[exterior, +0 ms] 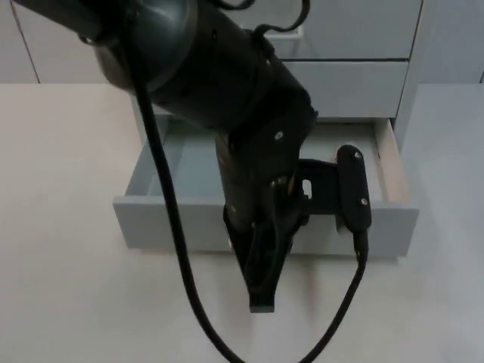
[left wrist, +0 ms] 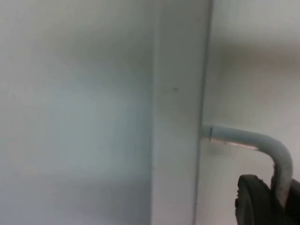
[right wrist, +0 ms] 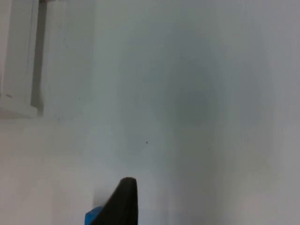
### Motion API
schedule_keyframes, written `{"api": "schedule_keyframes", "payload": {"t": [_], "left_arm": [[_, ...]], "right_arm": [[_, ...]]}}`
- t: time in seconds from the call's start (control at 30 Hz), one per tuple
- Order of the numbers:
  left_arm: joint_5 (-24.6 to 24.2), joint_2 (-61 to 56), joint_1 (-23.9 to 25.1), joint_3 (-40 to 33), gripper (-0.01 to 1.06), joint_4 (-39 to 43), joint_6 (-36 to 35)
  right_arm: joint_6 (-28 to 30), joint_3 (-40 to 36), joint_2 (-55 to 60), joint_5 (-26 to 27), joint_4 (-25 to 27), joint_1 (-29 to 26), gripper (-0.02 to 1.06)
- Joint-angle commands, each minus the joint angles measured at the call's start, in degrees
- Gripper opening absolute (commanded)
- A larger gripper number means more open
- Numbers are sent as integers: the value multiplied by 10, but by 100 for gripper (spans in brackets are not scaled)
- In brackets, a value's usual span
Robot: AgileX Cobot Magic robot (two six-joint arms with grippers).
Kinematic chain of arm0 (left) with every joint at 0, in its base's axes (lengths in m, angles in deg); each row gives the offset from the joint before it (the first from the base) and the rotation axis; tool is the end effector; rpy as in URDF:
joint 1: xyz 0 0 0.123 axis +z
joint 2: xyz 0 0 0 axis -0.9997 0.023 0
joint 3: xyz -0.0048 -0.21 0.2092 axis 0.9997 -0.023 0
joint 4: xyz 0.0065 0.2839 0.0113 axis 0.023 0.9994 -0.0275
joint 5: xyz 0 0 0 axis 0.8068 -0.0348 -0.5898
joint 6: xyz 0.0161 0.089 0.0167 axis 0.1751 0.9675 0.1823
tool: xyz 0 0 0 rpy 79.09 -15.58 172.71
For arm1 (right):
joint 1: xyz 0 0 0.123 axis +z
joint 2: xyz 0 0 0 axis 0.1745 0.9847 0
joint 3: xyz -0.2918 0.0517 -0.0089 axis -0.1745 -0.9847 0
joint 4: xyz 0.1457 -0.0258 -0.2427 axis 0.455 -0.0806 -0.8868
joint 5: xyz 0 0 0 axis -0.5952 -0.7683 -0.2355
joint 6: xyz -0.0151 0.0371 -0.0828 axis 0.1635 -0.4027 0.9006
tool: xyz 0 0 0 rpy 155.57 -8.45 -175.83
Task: Open the drawer with the left hand, place the block into the drawer with the right hand, then close the drawer with the left hand.
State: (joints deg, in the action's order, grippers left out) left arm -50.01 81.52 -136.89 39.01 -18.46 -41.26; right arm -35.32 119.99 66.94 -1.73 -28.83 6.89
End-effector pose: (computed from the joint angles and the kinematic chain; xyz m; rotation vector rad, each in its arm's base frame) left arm 0.2865 -0.2965 0.0895 2.0497 2.0672 0.2396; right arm 0.2079 -0.0093 0.2870 0.0419 2.5713 0.0036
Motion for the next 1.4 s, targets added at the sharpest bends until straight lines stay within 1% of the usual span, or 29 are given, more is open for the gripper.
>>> {"api": "schedule_keyframes", "payload": {"t": [0.0,0.17,0.3,0.37,0.4,0.53,0.6,0.63,0.7,0.73,0.83,0.9,0.93,1.0,1.07,1.17,1.2,1.37], "left_arm": [[-64,-6,-17,-27,0,-72,-22],[-44,-6,-37,-45,0,-95,-25],[-30,-6,-37,-51,0,-111,-25],[-29,-6,-37,-52,0,-111,-25],[-17,-6,-37,-54,0,-109,-25],[-4,-6,-37,-56,0,-104,-17],[5,-6,-37,-56,2,-104,-12],[10,-6,-37,-56,6,-104,-11],[17,-6,-37,-56,23,-104,-10],[17,-6,-37,-56,23,-104,-10],[24,-6,-37,-56,50,-95,-9],[29,-6,-37,-56,60,-85,-10],[29,-6,-37,-56,60,-85,-10],[30,-6,-37,-56,66,-77,-10],[30,-6,-37,-56,68,-68,-10],[-1,-16,-37,-49,69,-27,-11],[-2,-22,-37,-49,69,-19,-11],[19,-37,-37,-49,69,12,-11]], "right_arm": [[-1,5,-3,4,-1,-3,105],[-1,5,-3,7,-1,-3,105],[-1,5,-3,7,-3,-3,105],[-1,5,-3,8,-2,-3,105],[-1,5,-3,8,-2,-3,105],[-1,5,-3,8,-2,-3,105],[-1,5,-3,9,-2,-3,105],[-1,5,-3,10,-2,-3,105],[-1,5,-3,10,-2,-3,105],[-1,5,-3,10,-2,-3,105],[-1,5,-3,10,-2,-3,105],[-1,5,-3,10,-2,-3,105],[-1,5,-3,10,-2,-3,105],[-1,5,-3,10,-2,-3,105],[-1,5,-3,10,-2,-3,105],[-1,5,-3,11,-2,-3,105],[-1,5,-3,11,-2,-3,105],[-1,5,-3,14,-2,-3,105]]}}
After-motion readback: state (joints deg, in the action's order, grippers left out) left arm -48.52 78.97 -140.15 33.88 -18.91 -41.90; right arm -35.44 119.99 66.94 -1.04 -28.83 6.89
